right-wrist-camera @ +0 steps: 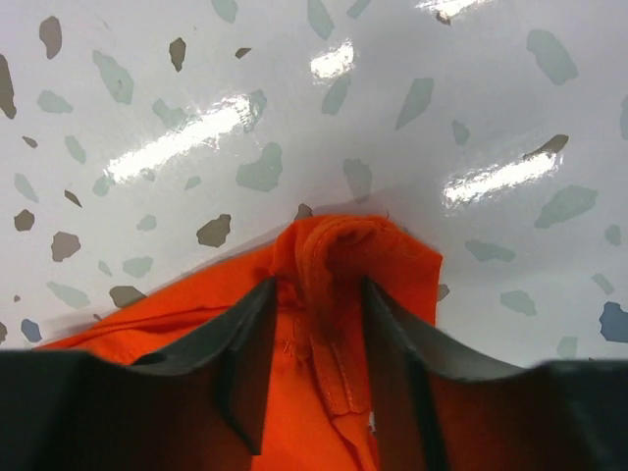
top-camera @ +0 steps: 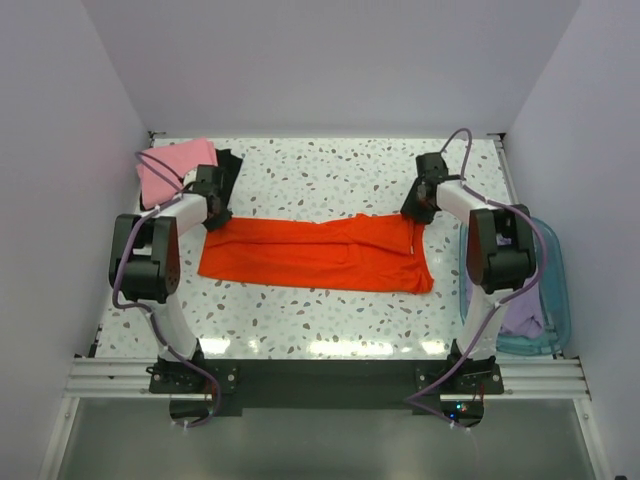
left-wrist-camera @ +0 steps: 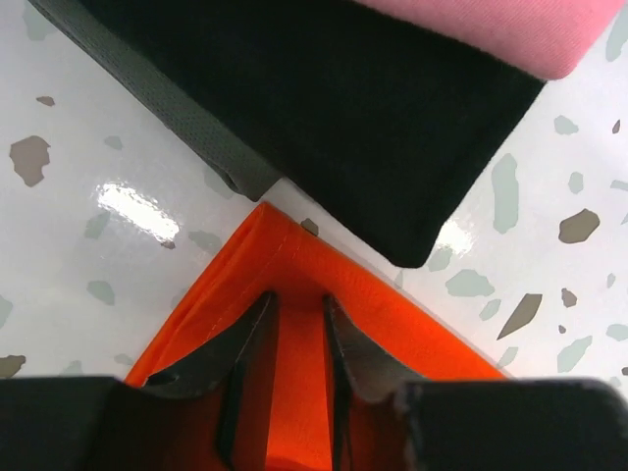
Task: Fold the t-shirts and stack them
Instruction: Fold the tshirt
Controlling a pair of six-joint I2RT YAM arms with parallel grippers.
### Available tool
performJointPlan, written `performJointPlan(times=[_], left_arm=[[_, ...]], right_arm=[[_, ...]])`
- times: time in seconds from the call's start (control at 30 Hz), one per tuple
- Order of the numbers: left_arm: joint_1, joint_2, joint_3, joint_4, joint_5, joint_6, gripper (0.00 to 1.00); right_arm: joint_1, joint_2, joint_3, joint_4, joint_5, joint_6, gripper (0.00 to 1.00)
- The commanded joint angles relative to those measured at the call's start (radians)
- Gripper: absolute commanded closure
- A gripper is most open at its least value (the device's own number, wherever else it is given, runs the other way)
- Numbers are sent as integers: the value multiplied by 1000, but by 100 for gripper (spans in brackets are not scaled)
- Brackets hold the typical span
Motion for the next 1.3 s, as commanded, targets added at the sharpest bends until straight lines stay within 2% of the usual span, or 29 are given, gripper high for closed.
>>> performJointPlan(times=[0.0,0.07,0.17,0.33,0.63,0.87,0.97,1.1,1.27], left_arm=[[19,-46,-16,0,19,10,67],[19,-79,-36,17,30,30,58],[19,-127,-57,43,45,56,49],[18,-162,-59,43,79,73,48],[10,-221,-94,49,123,88,49],[-6,-264,-123,55,154,96,49],[-7,-281,-129,52,156,102,50],[-9,-294,-137,51,166,105,50],[-10,-297,-143,49,169,105,50]], right_arm=[[-8,-78,21,9,-31,-27,53],[-8,-102,34,-18,-23,-47,43],[-4,-161,35,-47,-23,-65,39],[68,-196,42,-46,12,-99,39],[245,-32,168,-40,109,-108,41],[326,91,271,-44,202,-88,43],[348,123,289,-55,247,-73,45],[368,151,306,-77,299,-53,55],[378,160,306,-90,316,-39,75]])
